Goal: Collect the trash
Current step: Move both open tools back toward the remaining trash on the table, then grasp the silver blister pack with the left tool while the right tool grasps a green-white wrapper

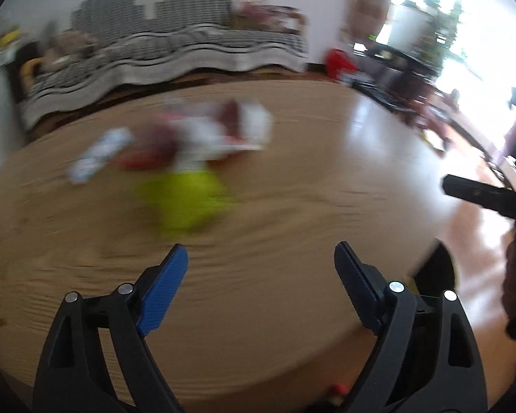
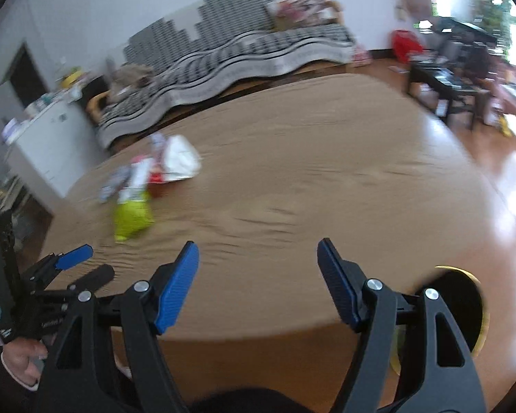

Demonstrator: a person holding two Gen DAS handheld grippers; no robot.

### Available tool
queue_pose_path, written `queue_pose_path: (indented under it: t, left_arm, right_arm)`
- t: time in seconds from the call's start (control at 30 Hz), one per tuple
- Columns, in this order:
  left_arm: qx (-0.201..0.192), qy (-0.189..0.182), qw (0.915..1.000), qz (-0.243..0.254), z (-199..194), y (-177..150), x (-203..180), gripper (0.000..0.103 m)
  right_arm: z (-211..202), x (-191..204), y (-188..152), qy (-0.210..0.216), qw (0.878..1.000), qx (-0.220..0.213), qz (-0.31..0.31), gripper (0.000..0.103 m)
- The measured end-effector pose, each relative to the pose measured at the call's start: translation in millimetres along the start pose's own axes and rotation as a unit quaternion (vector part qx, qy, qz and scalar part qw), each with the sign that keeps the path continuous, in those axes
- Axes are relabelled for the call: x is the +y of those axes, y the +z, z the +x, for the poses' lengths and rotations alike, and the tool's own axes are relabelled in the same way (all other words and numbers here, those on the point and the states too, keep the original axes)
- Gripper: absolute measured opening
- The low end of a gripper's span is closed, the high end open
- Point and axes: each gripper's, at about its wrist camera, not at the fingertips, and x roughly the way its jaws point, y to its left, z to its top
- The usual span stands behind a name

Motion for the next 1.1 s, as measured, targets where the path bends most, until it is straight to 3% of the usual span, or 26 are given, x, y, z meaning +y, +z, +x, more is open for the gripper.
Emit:
queue_pose_path:
  t: [0.1, 0.23, 0.37, 0.5, 0.6, 0.9, 0.97, 1.03, 1.07, 1.1]
  left_arm:
    - [-0.003, 0.059, 0.9982, -0.013, 2, 7, 62, 0.085]
    - [-0.01, 0.092, 0.9957, -0.006, 21, 26, 119, 0.085]
    - [-0.001, 0.117, 0.9929, 0.021, 57, 41, 153, 0.085]
    - [0.011, 0.114, 0.9934, 0.009, 101, 64, 177, 0.085]
    - [0.016, 0.111, 0.9936, 0.007, 125, 76, 183, 0.085]
    - [0.032, 0.092, 0.9949, -0.026, 166, 94, 199, 0.084]
    - [0.029, 0.088, 0.9954, -0.026, 168, 98, 199, 0.078]
    - [0.027, 0.085, 0.9959, -0.017, 167, 97, 195, 0.054]
    - [0.028, 0.084, 0.996, -0.014, 165, 97, 191, 0.046]
    - [0.031, 0.087, 0.9956, -0.015, 164, 97, 190, 0.035]
  right_arm:
    - [40, 45, 23, 0.021, 1.0, 0.01, -0.021, 0.069]
    - [87, 79, 52, 0.038, 0.999, 0.025, -0.019, 0.069]
    - [125, 88, 83, 0.034, 0.999, 0.028, 0.0, 0.069]
    - [173, 84, 109, 0.028, 0.998, 0.057, 0.022, 0.069]
    - [204, 78, 115, 0.03, 0.995, 0.085, 0.034, 0.061]
    - [241, 64, 126, 0.074, 0.989, 0.11, 0.068, 0.051]
    - [240, 69, 126, 0.067, 0.99, 0.109, 0.054, 0.049]
    - [233, 74, 126, 0.061, 0.992, 0.102, 0.038, 0.039]
    - [230, 76, 126, 0.049, 0.993, 0.098, 0.031, 0.022]
    - [226, 76, 126, 0.043, 0.994, 0.096, 0.028, 0.021]
